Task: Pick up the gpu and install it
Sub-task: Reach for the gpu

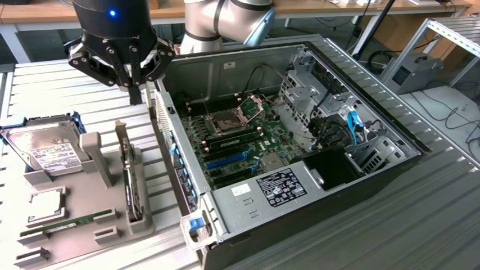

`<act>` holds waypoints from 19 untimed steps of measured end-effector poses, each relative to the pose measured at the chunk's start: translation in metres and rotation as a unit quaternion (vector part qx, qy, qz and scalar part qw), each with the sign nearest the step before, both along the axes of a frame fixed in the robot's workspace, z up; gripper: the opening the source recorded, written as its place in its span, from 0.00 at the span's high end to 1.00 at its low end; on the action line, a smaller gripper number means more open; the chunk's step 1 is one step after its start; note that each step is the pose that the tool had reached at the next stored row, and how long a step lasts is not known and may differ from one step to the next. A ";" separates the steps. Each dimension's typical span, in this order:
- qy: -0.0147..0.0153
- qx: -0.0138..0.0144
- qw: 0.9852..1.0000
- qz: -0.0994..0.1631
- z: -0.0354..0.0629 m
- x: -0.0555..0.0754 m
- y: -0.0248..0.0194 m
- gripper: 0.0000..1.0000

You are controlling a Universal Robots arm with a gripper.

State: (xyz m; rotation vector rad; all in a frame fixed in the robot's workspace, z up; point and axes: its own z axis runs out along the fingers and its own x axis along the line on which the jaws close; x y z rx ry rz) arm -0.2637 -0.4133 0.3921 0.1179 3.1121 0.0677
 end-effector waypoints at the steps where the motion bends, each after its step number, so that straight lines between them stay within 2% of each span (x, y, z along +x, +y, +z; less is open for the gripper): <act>1: 0.000 0.000 1.000 0.000 0.0000 0.000 -0.0002 0.89; 19: 0.000 0.000 1.000 0.000 -0.0004 0.000 -0.0033 0.89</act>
